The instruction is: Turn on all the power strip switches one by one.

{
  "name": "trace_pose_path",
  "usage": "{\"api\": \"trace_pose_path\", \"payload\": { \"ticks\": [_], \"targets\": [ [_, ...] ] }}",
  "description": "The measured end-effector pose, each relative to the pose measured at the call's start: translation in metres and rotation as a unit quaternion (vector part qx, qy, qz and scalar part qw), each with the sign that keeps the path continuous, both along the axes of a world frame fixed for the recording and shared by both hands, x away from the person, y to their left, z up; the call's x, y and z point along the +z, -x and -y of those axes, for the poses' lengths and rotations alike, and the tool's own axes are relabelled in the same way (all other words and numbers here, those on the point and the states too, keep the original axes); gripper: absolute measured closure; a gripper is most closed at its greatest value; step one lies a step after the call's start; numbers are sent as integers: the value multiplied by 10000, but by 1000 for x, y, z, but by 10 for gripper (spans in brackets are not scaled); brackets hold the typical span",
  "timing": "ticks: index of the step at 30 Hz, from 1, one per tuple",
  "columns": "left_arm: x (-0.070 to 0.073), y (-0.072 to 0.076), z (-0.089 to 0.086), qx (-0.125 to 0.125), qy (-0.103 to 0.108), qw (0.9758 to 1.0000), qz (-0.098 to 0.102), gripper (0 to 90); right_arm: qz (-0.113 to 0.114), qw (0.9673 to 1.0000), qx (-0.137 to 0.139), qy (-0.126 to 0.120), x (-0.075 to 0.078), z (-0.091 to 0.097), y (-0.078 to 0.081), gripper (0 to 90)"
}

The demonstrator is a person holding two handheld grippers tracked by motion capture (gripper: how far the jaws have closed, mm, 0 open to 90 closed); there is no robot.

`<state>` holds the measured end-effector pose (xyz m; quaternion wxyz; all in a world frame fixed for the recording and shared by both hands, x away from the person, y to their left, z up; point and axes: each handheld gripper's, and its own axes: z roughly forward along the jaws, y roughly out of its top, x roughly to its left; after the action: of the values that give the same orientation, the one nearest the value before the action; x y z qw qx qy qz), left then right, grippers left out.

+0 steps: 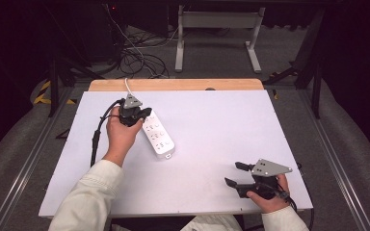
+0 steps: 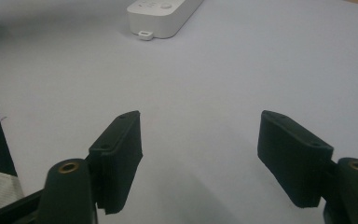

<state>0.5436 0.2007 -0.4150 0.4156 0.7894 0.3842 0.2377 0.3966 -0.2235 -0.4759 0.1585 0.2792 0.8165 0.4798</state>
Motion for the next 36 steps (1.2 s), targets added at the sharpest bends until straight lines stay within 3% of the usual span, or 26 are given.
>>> {"api": "trace_pose_path", "payload": {
  "ticks": [3, 9, 13, 19, 25, 31, 36],
  "targets": [
    [3, 4, -1, -140, -49, 9999, -84, 898, -16, 10000, -8, -18, -1, 0, -1, 314],
    [15, 33, -6, -480, -108, 9987, 122, 817, -36, 10000, -16, -24, -1, 2, -2, 311],
    [24, 57, -12, -721, 108, 9971, 204, 779, 3, 10000, -53, -53, 1, 2, 0, 305],
    [26, 92, -23, -938, 405, 9942, 329, 636, -8, 10000, -78, -34, 1, 0, 0, 301],
    [19, 118, -40, -1014, 669, 9919, 370, 446, -14, 10000, -84, -39, 0, 1, -1, 300],
    [1, 137, -52, -1073, 654, 9913, 401, 286, -5, 10000, -89, -37, 1, 1, -1, 300],
    [-16, 154, -60, -1104, 526, 9914, 470, 230, -7, 10000, -74, -26, 1, 0, 0, 300]
  ]
}}
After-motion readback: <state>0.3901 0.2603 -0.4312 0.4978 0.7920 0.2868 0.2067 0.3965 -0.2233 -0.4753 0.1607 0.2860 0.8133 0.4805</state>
